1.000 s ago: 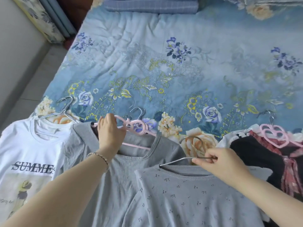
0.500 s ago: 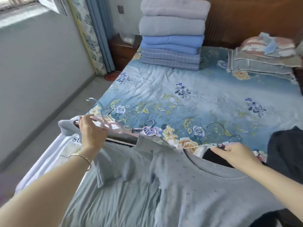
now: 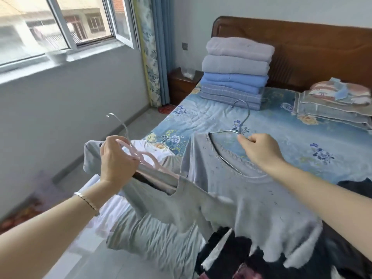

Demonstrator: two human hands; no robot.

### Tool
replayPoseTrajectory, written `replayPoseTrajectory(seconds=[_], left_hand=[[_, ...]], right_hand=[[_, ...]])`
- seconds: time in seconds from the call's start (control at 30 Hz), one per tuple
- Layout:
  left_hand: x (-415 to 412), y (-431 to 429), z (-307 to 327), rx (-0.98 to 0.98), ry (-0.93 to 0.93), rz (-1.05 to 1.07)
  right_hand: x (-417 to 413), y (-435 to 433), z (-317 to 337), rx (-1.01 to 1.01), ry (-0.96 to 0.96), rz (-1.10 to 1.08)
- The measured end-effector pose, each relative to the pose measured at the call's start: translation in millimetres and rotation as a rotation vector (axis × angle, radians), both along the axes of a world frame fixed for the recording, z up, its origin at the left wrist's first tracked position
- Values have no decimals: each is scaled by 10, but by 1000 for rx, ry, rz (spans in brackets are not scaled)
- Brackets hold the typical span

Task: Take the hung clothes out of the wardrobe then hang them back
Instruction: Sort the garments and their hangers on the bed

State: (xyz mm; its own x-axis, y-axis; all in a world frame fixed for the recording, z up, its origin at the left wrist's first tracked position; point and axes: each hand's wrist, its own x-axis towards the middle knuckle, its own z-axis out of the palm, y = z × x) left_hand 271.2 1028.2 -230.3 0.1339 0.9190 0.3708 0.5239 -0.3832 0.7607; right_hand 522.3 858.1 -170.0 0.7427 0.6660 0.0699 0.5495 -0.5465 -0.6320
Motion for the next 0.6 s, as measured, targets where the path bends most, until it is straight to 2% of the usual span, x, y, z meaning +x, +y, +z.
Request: replayPoseTrajectory(seconds=[0.07,0.13,0.2,0.33,0.37,0.5,0.6], left_hand=[[-159,-65,86,17,66,-73],[-296,-76,126,23,139,-152],[-400,-52,148,66,187,-202],[-616,42,115,109,205,-237],[-670,61,93,118,201,-254],[-882,99,3,74,203,-279],[-1030,189,-63,65,252,-307]], right_hand=[[-282,166,140,75,59,63],[-610,316,234,96,210,164],[-955,442,251,53,394,285],[-1611,600,190,-41,569,454],[-1739,628,159,-63,575,504],[-2123,677,126,-219,376,640],[-2312,745,80,-278,401,714]])
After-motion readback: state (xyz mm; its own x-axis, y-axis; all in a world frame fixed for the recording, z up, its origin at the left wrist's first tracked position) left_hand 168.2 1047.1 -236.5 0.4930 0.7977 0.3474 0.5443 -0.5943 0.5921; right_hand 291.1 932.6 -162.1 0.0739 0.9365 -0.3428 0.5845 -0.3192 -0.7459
